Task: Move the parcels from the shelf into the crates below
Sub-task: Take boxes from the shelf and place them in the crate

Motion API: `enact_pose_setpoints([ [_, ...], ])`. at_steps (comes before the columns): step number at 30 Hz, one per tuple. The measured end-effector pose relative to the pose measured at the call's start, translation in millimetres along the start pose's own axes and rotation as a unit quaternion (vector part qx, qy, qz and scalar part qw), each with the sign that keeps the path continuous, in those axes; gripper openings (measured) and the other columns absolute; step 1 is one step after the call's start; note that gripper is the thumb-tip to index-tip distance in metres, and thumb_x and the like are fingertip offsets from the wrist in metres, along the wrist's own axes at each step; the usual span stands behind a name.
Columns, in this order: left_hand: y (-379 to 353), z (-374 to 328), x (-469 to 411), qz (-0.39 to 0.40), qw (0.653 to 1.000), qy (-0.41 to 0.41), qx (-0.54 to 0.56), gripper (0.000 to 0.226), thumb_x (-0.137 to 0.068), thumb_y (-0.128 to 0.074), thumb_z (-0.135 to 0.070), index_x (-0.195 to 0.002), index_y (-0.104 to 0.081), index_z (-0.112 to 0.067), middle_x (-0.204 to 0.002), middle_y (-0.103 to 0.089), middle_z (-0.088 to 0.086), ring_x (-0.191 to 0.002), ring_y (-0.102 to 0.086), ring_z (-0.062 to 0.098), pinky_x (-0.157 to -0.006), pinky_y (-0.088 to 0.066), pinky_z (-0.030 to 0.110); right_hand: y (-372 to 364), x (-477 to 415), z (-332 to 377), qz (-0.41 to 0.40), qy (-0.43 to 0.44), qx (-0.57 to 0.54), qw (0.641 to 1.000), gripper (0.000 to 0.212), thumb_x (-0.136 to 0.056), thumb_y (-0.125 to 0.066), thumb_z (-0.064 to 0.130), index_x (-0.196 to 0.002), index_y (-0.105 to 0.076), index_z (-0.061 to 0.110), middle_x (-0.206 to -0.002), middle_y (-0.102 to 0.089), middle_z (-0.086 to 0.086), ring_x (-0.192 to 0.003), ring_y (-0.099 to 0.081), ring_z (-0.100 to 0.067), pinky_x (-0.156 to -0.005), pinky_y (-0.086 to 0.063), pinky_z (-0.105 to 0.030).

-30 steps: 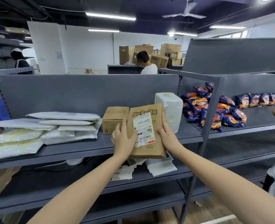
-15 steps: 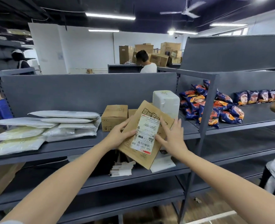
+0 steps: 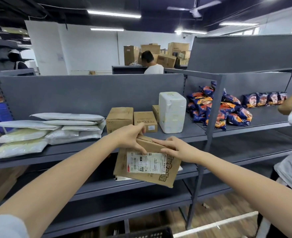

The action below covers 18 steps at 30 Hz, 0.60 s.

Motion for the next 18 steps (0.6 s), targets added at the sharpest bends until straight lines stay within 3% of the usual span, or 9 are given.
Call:
enact_pose_setpoints([
  [3, 12.7, -4.8, 10.1, -0.129, 0.988, -0.019, -0.079, 0.082, -0.065, -0.076, -0.056, -0.132, -0.044, -0.02, -0.136, -0.05, 0.001, -0.128, -0.042, 0.019, -0.107, -0.032, 0.034, -5.0, 0.0, -7.7, -0.039, -0.031, -0.045, 0.998, 0.044, -0.099, -0.039, 0.038, -0.131, -0.022, 0.063, -0.096, -0.047, 0.0, -0.094, -0.045, -0.016, -0.08, -0.033, -0.024],
  [5, 18.9, -4.2, 24.4, -0.242, 0.967, 0.015, -0.075, 0.085, -0.073, -0.073, -0.05, -0.143, -0.034, -0.02, -0.154, -0.025, 0.007, -0.144, -0.016, 0.024, -0.116, -0.014, 0.039, -6.5, 1.6, -10.3, -0.077, -0.051, -0.108, 0.99, 0.044, -0.101, -0.039, 0.032, -0.139, -0.027, 0.051, -0.104, -0.056, 0.001, -0.099, -0.051, -0.017, -0.081, -0.038, -0.025],
  [8, 4.6, 14.8, 44.7, -0.314, 0.932, 0.138, 0.116, 0.095, -0.08, -0.072, -0.038, -0.151, -0.011, -0.021, -0.158, 0.01, 0.012, -0.145, 0.011, 0.029, -0.116, -0.006, 0.046, -13.0, 8.6, -11.0, -0.141, -0.09, -0.266, 0.949, 0.047, -0.102, -0.036, 0.026, -0.147, -0.023, 0.037, -0.138, -0.042, 0.015, -0.123, -0.044, -0.007, -0.095, -0.039, -0.014],
  [10, -17.5, 24.1, 57.9, -0.322, 0.89, 0.193, 0.257, 0.097, -0.082, -0.07, -0.038, -0.151, -0.003, -0.023, -0.157, 0.016, 0.013, -0.146, 0.01, 0.03, -0.119, -0.006, 0.049, -23.2, 13.2, -13.0, -0.177, -0.117, -0.362, 0.908, 0.051, -0.103, -0.033, 0.03, -0.147, -0.012, 0.043, -0.143, -0.037, 0.013, -0.129, -0.042, -0.012, -0.108, -0.038, -0.03],
  [11, -28.7, 25.1, 63.5, -0.317, 0.872, 0.202, 0.313, 0.095, -0.084, -0.067, -0.039, -0.151, -0.002, -0.025, -0.157, 0.015, 0.012, -0.146, 0.005, 0.029, -0.119, -0.01, 0.047, -29.4, 14.4, -12.0, -0.183, -0.124, -0.395, 0.892, 0.052, -0.103, -0.031, 0.031, -0.147, -0.006, 0.045, -0.145, -0.036, 0.011, -0.13, -0.042, -0.014, -0.11, -0.037, -0.037],
  [13, -47.6, 22.4, 72.6, -0.292, 0.856, 0.189, 0.382, 0.087, -0.089, -0.061, -0.037, -0.151, 0.0, -0.029, -0.159, -0.003, 0.005, -0.146, -0.012, 0.022, -0.116, -0.02, 0.039, -39.7, 16.9, -5.1, -0.182, -0.122, -0.409, 0.886, 0.053, -0.104, -0.028, 0.033, -0.146, 0.001, 0.045, -0.148, -0.033, 0.01, -0.133, -0.039, -0.015, -0.111, -0.035, -0.037],
  [15, -61.7, 20.1, 80.0, -0.261, 0.853, 0.165, 0.421, 0.08, -0.094, -0.056, -0.031, -0.151, 0.001, -0.033, -0.15, -0.031, -0.008, -0.136, -0.035, 0.012, -0.106, -0.033, 0.026, -48.9, 20.4, 1.5, -0.176, -0.112, -0.392, 0.896, 0.053, -0.103, -0.027, 0.037, -0.147, 0.001, 0.045, -0.152, -0.026, 0.014, -0.137, -0.034, -0.012, -0.11, -0.032, -0.03],
  [18, -77.2, 27.3, 91.4, -0.243, 0.849, 0.169, 0.438, 0.076, -0.095, -0.054, -0.027, -0.15, -0.002, -0.038, -0.14, -0.044, -0.016, -0.121, -0.044, 0.002, -0.088, -0.037, 0.005, -62.9, 27.5, 4.2, -0.153, -0.106, -0.371, 0.91, 0.054, -0.103, -0.028, 0.037, -0.149, 0.001, 0.039, -0.155, -0.014, 0.019, -0.137, -0.02, -0.002, -0.104, -0.02, -0.014],
])
Point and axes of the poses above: each hand's wrist, its own x-axis away from the middle knuckle, its own y-axis out of the back of the hand, z = x × y, the point moved 8 cm from there along -x, towards the middle knuckle
